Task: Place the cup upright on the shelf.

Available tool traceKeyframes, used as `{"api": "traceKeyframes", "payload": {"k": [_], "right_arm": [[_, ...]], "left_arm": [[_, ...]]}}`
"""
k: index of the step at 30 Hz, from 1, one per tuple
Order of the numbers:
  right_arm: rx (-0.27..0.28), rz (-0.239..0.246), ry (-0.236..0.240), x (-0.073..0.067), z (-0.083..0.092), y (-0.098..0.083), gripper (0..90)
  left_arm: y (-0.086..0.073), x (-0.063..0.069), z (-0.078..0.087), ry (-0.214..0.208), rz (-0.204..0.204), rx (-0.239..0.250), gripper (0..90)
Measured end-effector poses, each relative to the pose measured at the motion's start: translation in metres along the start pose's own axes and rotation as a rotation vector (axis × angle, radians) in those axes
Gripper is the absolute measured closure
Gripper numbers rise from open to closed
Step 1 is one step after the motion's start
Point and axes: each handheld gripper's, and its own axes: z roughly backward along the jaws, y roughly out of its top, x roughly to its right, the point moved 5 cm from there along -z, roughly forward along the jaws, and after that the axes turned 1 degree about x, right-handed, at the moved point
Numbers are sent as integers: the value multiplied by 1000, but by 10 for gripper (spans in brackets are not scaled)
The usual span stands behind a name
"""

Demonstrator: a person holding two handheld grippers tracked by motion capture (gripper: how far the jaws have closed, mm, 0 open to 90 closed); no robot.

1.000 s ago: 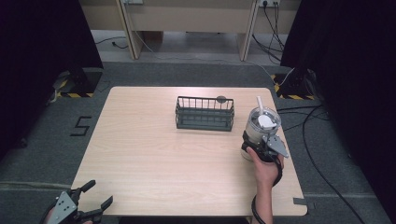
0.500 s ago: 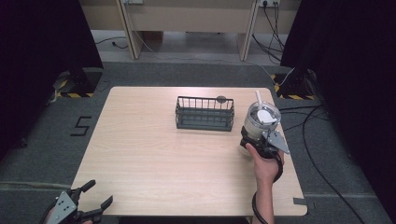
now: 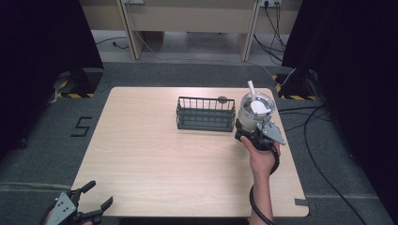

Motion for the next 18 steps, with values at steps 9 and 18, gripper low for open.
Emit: {"api": "traceKeyframes", "payload": {"k": [9,18], "right_arm": [[13,-3,27,-11,-8,11,97],[23,-6,43,-19,-17,21,97]], "left_arm": [[0,0,0,-1,0,1,154],[0,0,0,-2,-1,1,154]]}}
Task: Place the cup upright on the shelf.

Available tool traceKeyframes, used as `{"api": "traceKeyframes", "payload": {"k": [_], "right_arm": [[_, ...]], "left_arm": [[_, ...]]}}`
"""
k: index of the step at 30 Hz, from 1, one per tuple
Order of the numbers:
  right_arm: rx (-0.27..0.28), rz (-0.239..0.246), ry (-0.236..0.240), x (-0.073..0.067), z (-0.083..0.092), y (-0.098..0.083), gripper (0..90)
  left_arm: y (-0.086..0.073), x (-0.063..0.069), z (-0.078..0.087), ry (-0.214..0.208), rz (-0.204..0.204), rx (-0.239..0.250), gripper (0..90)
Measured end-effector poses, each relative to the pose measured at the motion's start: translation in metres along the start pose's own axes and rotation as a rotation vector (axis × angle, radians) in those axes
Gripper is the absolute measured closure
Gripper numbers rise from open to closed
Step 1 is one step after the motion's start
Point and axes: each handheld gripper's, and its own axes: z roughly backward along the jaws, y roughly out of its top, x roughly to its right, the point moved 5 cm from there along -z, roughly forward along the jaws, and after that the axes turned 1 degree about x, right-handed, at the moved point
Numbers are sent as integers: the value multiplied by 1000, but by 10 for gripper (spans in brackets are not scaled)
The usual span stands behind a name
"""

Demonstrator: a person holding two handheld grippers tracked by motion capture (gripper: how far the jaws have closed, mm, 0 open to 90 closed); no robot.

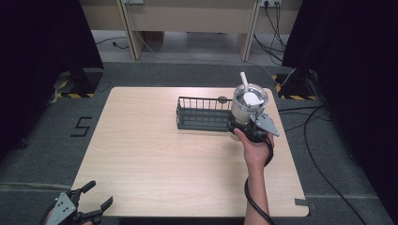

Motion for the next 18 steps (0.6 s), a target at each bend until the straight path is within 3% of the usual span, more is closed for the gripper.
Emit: {"api": "traceKeyframes", "payload": {"k": [18], "right_arm": [[7,-17,20,-10,-13,8,97]], "left_arm": [[0,0,1,3,3,1,155]]}}
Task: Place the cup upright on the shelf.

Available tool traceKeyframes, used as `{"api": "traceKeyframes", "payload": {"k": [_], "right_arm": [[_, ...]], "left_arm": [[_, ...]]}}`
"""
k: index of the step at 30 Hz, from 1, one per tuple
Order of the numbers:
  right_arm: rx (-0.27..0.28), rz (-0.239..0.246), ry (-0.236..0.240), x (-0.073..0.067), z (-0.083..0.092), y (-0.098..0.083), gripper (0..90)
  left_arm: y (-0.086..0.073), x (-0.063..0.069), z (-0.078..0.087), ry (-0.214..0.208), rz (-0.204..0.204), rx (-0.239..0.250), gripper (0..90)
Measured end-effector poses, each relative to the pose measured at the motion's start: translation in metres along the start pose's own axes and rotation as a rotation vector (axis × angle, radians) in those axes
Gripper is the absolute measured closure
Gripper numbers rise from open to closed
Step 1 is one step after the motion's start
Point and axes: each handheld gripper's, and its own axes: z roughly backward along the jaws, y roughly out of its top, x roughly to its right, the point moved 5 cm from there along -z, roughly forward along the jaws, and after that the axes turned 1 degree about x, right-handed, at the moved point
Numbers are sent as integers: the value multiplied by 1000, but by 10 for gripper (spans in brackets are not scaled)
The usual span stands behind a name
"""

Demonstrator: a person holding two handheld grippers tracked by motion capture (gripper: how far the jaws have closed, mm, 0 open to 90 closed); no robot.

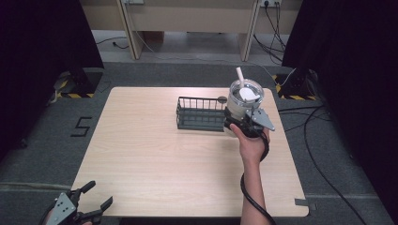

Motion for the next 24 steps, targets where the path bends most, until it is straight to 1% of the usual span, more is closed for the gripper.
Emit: {"api": "traceKeyframes", "payload": {"k": [4,12,24], "right_arm": [[3,4,2,-2,-3,3,97],[8,6,14,-7,-8,9,97],[15,9,35,-17,-20,20,97]], "left_arm": [[0,0,1,2,-3,-2,155],[0,0,2,8,3,3,155],[-1,0,6,19,6,1,155]]}}
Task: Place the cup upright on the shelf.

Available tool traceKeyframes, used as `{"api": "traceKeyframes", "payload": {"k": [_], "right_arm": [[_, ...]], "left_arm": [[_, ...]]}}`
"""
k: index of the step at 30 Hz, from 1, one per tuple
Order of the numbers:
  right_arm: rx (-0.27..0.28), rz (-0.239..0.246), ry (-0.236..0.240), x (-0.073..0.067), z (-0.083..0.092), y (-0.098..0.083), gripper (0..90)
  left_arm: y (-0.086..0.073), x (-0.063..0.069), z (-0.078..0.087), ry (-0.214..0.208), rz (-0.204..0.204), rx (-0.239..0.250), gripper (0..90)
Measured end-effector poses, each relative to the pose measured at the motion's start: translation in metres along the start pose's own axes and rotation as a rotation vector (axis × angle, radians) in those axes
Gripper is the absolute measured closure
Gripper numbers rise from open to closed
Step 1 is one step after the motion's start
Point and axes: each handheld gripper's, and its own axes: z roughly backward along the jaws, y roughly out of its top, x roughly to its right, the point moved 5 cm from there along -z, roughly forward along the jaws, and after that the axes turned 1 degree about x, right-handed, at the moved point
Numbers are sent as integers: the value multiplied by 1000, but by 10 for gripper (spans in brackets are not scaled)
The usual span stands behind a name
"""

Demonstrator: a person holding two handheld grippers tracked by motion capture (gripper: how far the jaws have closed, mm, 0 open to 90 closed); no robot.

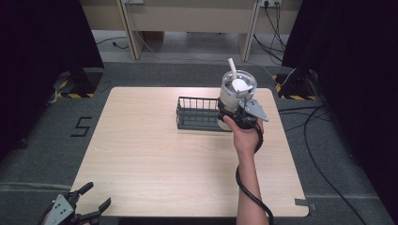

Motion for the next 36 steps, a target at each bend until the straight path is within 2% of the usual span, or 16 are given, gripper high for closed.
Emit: {"api": "traceKeyframes", "payload": {"k": [19,36], "right_arm": [[7,-11,24,-10,-18,6,97],[12,-19,48,-22,-35,15,98]], "left_arm": [[-2,0,8,25,10,2,155],[-2,-1,9,31,16,4,155]]}}
